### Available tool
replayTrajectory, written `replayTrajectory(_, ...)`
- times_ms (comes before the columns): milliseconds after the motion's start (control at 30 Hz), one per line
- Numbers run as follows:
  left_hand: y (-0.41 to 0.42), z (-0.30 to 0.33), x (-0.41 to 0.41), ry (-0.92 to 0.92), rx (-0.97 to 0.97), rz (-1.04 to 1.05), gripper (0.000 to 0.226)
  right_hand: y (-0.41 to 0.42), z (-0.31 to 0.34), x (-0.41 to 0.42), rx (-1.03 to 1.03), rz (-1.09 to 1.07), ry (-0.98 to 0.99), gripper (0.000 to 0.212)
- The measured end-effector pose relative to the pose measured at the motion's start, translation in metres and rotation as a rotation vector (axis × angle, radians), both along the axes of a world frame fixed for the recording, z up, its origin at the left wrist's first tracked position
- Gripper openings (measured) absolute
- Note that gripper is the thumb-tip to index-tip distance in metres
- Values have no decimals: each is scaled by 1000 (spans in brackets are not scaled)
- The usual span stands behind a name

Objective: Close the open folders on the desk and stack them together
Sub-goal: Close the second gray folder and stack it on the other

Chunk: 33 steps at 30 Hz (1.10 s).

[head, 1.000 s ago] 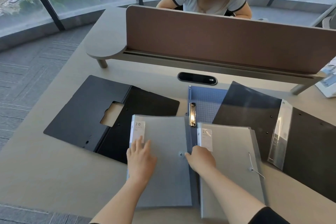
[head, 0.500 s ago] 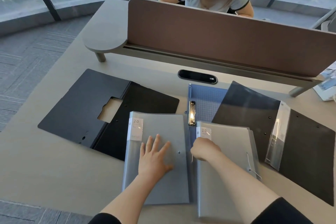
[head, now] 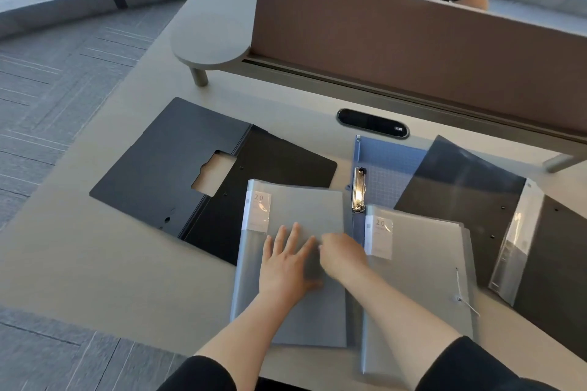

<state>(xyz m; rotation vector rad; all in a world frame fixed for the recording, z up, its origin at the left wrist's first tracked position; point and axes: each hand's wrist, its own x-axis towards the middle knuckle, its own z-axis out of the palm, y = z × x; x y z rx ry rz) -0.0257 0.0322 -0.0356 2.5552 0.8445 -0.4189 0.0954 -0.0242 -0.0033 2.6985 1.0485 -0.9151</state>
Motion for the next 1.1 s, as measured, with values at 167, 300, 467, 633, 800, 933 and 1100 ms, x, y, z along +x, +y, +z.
replayTrajectory(167, 1, -5, 0, 9, 10, -1, 88, -17, -3, -13, -38, 163, -17, 28)
replayTrajectory(300, 2, -4, -2, 8, 2, 1, 86, -38, -4, -6, -13, 145, -11, 22)
replayTrajectory(467, 1, -2, -2, 5, 7, 2, 88, -48, 1, 14, -27, 50, 4, 21)
replayTrajectory(633, 2, -2, -3, 1, 8, -5, 89, -36, 8, 31, -30, -18, 17, 10)
replayTrajectory(800, 2, -1, -2, 7, 9, -14, 88, -16, 2, 34, 22, 33, -6, 20)
replayTrajectory(933, 3, 0, -2, 23, 3, -21, 88, -8, -3, 28, 62, 124, -12, 18)
replayTrajectory(1100, 10, 3, -4, 35, 22, -30, 85, -12, -2, 29, 179, -11, 14, 22)
